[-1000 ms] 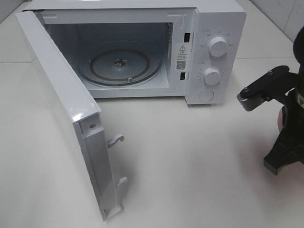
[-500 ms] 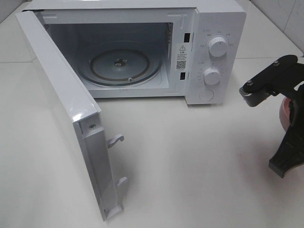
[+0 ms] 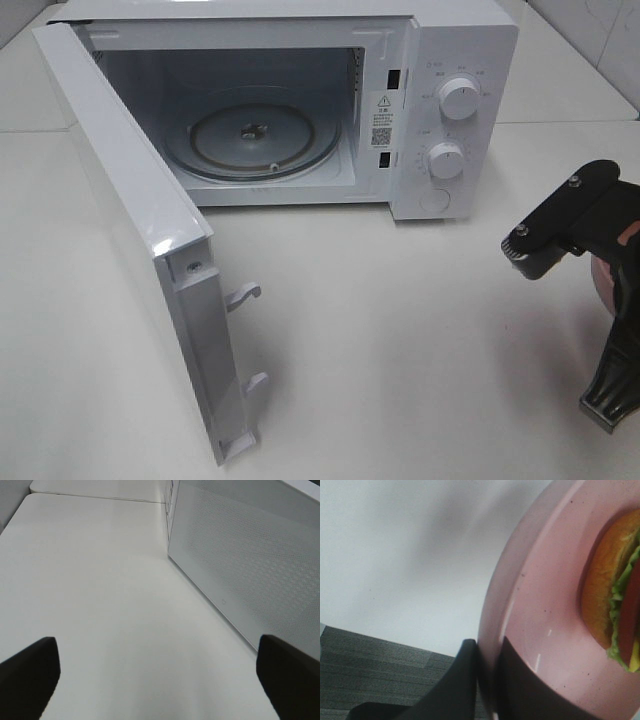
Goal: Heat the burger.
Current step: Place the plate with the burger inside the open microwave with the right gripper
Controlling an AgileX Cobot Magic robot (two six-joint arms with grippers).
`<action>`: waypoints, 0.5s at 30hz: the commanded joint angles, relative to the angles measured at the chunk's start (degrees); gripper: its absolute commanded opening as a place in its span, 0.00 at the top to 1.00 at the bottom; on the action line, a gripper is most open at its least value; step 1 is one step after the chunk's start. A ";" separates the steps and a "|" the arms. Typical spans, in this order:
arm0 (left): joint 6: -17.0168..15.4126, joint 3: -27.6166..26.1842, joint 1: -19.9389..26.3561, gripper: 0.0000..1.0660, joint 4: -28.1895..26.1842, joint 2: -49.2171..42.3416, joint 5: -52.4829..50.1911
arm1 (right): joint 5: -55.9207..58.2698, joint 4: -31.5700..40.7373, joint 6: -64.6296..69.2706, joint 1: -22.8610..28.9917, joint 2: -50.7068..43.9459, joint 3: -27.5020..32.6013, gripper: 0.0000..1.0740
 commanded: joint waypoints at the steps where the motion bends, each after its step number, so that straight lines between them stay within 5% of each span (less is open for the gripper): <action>1: -0.11 0.00 0.11 0.06 -0.11 -0.86 -0.86 | -0.29 -4.87 2.18 1.83 -0.29 1.72 1.00; 15: -0.11 0.00 0.11 0.06 -0.11 -0.86 -0.86 | -1.55 -7.33 4.64 7.16 -0.29 4.30 1.00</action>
